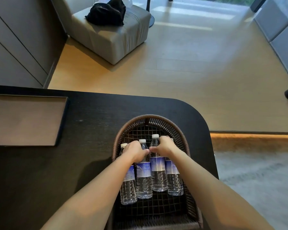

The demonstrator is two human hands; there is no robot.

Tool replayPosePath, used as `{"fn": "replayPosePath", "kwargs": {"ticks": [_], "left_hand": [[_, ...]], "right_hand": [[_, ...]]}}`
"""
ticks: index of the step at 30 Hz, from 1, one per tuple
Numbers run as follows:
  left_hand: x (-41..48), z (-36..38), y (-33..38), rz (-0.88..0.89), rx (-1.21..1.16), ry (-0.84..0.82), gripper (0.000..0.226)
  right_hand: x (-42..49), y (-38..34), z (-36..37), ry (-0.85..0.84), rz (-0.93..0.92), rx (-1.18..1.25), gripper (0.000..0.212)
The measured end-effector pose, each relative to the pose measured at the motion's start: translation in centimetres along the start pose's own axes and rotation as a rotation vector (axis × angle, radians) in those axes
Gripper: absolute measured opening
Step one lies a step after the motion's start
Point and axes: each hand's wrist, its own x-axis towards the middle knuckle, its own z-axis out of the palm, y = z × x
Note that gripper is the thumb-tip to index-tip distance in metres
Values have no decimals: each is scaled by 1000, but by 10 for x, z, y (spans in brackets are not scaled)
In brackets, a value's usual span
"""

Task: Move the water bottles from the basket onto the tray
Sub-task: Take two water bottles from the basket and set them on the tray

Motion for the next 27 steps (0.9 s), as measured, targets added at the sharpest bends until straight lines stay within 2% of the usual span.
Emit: {"fn": "replayPosePath", "kwargs": {"ticks": [3, 5, 8, 11, 16, 21, 27], "left_hand": [[-7, -1, -9, 61, -62, 6, 50], [-16, -1, -15, 112, -106, 33, 52], [-39, 2, -22, 228, -231, 53, 40], [-66, 7, -31, 335, -425, 0, 35], [-98, 19, -47, 442, -555, 17, 45], [-113, 21, -60, 481, -508, 125, 22], [-142, 22, -71, 549, -456, 174, 23]], "right_hand": [[-17, 4, 1, 55, -27, 65, 47], [-38, 6, -2, 86, -57, 151, 45], [-78, 11, -3, 136, -90, 295, 40], [-117, 19, 4, 219, -114, 413, 44], [-167, 31, 28, 306, -164, 539, 56], [-196, 31, 48, 406, -137, 617, 50], [-232, 26, 69, 537, -114, 600, 47]]}}
